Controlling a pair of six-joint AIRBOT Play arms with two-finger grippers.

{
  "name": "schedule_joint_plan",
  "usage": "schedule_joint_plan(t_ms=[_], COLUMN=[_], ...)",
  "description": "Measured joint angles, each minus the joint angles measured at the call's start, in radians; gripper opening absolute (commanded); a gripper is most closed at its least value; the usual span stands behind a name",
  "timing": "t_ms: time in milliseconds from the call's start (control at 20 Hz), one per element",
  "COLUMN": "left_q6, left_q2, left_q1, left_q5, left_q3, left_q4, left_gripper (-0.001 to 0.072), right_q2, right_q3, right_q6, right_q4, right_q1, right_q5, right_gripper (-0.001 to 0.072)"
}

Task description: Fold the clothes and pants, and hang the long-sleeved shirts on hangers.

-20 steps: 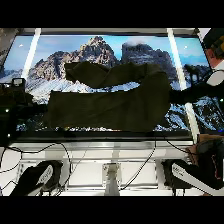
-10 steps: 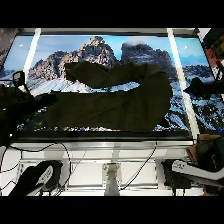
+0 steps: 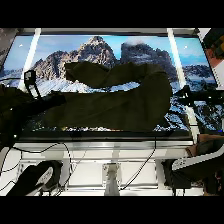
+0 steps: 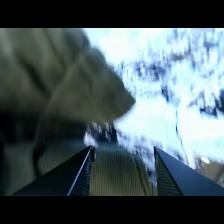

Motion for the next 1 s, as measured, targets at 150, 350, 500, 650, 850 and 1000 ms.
schedule_joint_plan(t_ms=[150,350,500,650,850,1000], left_q6=[-0.003,-0.005,-0.006,-0.006,-0.006,-0.007], left_q2=[0.0,-0.001,-0.002,-0.002,-0.002,-0.002], left_q1=[-0.004,-0.005,-0.005,-0.005,-0.005,-0.005], left_q5=[0.0,-0.003,-0.016,-0.028,-0.042,-0.053], left_q3=[0.0,0.0,0.0,0.0,0.0,0.0], left_q4=[-0.001,-0.003,-0.003,-0.003,-0.003,-0.003], left_gripper=[0.001,0.0009,0.0009,0.001,0.001,0.0009], right_q2=[-0.033,-0.053,-0.052,0.0,0.14,0.256], right_q3=[0.0,0.002,0.018,0.063,0.179,0.256], right_q6=[0.002,0.003,0.003,0.003,0.006,0.026], right_q4=[0.038,0.062,0.073,0.08,-0.008,-0.11], right_q1=[0.032,0.079,0.09,0.072,0.042,0.034], right_q5=[-0.071,-0.158,-0.18,-0.133,0.008,0.09], right_gripper=[0.0426,0.0044,0.0036,0.0036,0.0036,0.0036])
